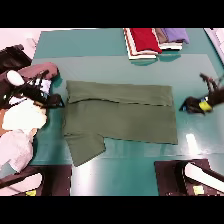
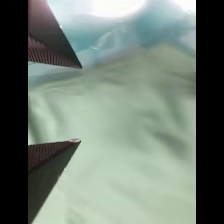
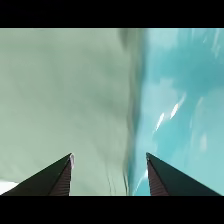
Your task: Fold the shirts.
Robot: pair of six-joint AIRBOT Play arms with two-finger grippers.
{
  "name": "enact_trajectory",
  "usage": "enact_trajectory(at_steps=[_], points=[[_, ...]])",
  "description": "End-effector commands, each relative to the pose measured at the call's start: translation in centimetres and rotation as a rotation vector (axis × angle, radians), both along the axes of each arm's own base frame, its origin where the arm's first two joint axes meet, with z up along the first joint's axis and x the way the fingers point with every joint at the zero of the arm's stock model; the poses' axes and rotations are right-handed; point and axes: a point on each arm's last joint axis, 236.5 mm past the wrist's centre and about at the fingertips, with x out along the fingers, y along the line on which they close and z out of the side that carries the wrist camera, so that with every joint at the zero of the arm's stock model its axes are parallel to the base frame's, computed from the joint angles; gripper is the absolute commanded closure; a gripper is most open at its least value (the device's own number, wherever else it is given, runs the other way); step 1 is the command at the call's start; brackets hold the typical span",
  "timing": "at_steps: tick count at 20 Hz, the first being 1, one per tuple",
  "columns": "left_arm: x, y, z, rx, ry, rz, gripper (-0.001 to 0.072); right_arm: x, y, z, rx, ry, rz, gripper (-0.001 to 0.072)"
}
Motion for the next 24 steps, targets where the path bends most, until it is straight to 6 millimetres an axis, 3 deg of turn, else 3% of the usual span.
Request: enact_trajectory(at_steps=[1, 3, 6, 10, 11, 14, 19, 21, 24], points=[[-6.0, 0.4, -1.3, 0.019, 0.054, 0.019, 0.0176, -7.4, 0.9, -3.3, 0.09, 0.12, -0.119, 0.0186], [-7.5, 0.3, -1.9, 0.019, 0.068, 0.024, 0.0177, -9.5, 1.8, -5.0, 0.117, 0.159, -0.15, 0.021], [-8.2, 0.3, -2.1, 0.017, 0.079, 0.035, 0.0177, -10.9, 3.2, -6.6, 0.146, 0.199, -0.157, 0.0214], [-8.0, 0.4, -2.1, 0.018, 0.073, 0.037, 0.0176, -10.8, 4.7, -7.6, 0.141, 0.227, -0.06, 0.0286], [-8.0, 0.4, -2.1, 0.018, 0.073, 0.036, 0.0177, -10.6, 5.2, -7.9, 0.131, 0.228, -0.023, 0.0326], [-8.8, 0.8, -2.3, 0.042, 0.101, 0.021, 0.0177, -10.1, 6.3, -8.3, 0.096, 0.209, 0.073, 0.0694], [-13.0, 0.2, -2.7, 0.014, 0.126, 0.05, 0.0176, -9.1, 6.2, -6.3, 0.035, 0.09, 0.097, 0.0693], [-15.0, -1.7, -3.4, -0.069, 0.185, 0.057, 0.0176, -8.8, 6.1, -5.6, 0.02, 0.05, 0.094, 0.0693], [-16.1, -4.3, -4.8, -0.177, 0.209, 0.07, 0.0177, -8.6, 6.2, -5.2, 0.016, 0.032, 0.09, 0.0693]])
